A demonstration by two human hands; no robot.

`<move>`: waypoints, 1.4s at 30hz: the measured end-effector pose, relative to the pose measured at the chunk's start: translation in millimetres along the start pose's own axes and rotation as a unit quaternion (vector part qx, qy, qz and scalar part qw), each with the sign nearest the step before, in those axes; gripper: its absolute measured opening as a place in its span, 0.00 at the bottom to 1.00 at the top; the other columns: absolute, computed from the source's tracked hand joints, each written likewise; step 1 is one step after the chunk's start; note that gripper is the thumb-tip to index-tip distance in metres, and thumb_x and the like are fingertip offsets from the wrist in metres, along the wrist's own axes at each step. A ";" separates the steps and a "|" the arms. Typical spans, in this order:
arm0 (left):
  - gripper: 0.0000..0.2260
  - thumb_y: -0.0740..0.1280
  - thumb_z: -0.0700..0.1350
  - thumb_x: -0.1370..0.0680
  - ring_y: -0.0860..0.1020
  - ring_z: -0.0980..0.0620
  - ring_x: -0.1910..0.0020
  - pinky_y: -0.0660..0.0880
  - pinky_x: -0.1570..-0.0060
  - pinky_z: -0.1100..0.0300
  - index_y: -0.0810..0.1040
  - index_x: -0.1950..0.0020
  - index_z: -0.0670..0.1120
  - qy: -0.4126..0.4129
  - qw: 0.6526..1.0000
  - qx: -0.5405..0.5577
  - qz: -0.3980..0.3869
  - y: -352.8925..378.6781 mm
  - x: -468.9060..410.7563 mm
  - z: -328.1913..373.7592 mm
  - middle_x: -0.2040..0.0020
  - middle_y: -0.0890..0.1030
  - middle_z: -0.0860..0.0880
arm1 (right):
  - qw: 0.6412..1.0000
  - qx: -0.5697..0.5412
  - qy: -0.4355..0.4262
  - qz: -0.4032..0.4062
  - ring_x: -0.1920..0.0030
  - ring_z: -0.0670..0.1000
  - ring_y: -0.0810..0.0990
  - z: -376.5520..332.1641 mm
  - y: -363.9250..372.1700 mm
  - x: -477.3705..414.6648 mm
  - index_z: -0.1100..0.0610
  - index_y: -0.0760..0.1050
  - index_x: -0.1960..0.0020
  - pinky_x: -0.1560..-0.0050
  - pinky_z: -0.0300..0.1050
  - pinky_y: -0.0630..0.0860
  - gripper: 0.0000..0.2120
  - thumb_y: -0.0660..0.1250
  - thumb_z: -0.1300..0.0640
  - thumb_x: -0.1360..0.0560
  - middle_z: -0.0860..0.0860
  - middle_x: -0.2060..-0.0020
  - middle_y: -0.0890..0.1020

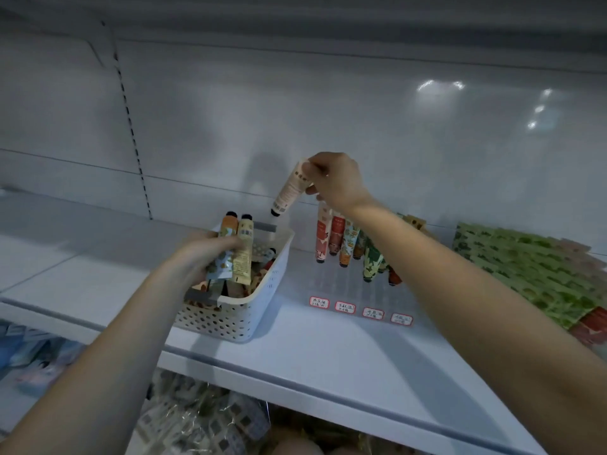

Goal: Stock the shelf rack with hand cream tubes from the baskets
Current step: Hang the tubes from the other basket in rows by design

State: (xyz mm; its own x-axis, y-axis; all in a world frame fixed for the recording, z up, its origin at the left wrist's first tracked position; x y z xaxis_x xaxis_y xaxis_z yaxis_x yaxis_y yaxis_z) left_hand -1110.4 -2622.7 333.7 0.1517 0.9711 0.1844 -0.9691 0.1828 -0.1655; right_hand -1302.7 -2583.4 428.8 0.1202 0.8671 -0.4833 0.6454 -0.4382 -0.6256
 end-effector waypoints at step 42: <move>0.08 0.72 0.45 0.28 0.81 0.50 0.60 0.71 0.70 0.61 0.76 0.53 0.47 0.051 0.984 0.169 -0.014 112.5 103.1 -69.3 0.59 0.83 0.46 | 0.991 0.038 0.125 0.020 0.72 0.42 0.79 32.0 -76.1 72.2 0.57 0.76 0.61 0.69 0.31 0.78 0.07 0.67 0.58 0.25 0.50 0.67 0.81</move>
State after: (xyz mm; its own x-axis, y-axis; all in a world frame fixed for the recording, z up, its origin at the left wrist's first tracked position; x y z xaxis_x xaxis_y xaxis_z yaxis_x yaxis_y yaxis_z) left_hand -1190.4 -2491.4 267.0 0.1809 0.9800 0.0831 -0.9710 0.1645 0.1736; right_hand -1367.3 -2495.1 421.9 0.3345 0.8757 -0.3482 0.5787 -0.4825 -0.6575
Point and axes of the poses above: each hand's wrist, its own x-axis away from the middle knuckle, its own y-axis out of the palm, z = x × y, the point moved 1 cm from there along -x, towards the middle knuckle
